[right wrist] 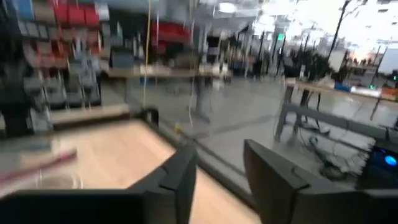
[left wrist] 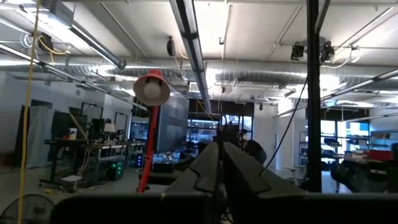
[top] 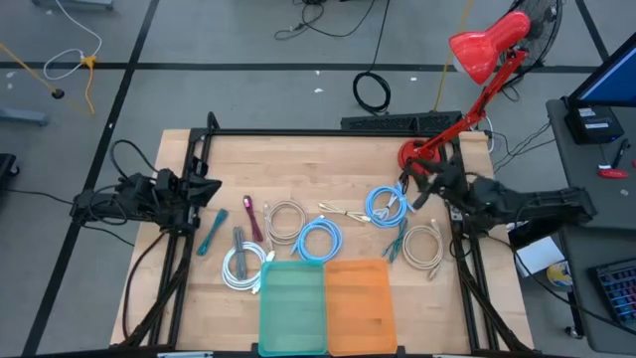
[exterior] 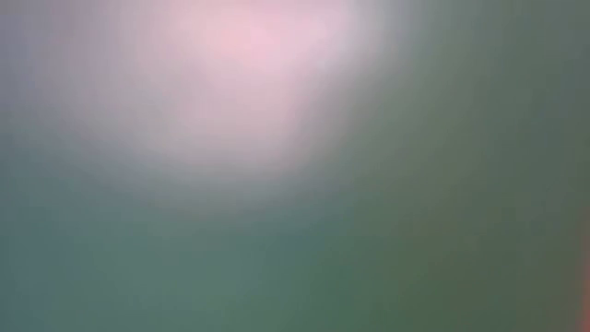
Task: Pick & Place USB Port
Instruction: Put the white charger cable into the green bin
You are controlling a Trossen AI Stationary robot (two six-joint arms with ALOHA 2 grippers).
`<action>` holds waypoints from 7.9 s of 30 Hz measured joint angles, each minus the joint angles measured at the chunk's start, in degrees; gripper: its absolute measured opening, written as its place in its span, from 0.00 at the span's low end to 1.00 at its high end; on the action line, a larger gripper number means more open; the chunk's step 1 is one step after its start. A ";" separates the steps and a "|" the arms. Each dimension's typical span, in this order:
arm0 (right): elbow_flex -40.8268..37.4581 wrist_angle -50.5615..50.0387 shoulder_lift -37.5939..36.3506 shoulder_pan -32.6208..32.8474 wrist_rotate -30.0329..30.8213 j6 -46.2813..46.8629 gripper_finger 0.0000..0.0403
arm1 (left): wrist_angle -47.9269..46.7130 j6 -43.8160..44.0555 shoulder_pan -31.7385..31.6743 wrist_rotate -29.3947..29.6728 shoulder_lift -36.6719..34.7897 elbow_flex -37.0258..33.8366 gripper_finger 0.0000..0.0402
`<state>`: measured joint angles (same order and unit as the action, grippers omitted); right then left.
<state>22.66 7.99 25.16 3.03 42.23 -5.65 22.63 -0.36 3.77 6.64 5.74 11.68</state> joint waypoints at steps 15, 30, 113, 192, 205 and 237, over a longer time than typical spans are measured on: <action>17.01 -29.44 29.88 -11.57 -8.50 21.76 0.50 | -0.65 0.06 0.00 0.49 0.00 0.00 0.06; 20.90 -48.57 41.85 -21.81 -36.34 52.45 0.49 | -1.59 -0.50 0.01 1.42 0.00 0.00 0.06; 18.76 -29.29 54.70 -16.37 -34.85 49.30 0.04 | -4.45 -2.51 0.02 5.96 0.02 0.00 0.06; 49.38 -19.40 69.72 23.75 -48.01 28.62 0.03 | -8.44 -5.38 0.02 13.00 0.00 -0.02 0.06; 68.48 -29.85 85.41 15.54 -46.63 19.27 0.03 | -8.56 -5.36 0.00 13.02 0.00 -0.02 0.06; 74.42 -29.20 90.13 17.80 -39.03 14.91 0.03 | -24.28 10.96 0.02 17.94 0.02 -0.02 0.06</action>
<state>97.08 -21.21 115.28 20.83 3.20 9.26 -1.65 10.59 3.79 24.58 5.76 11.66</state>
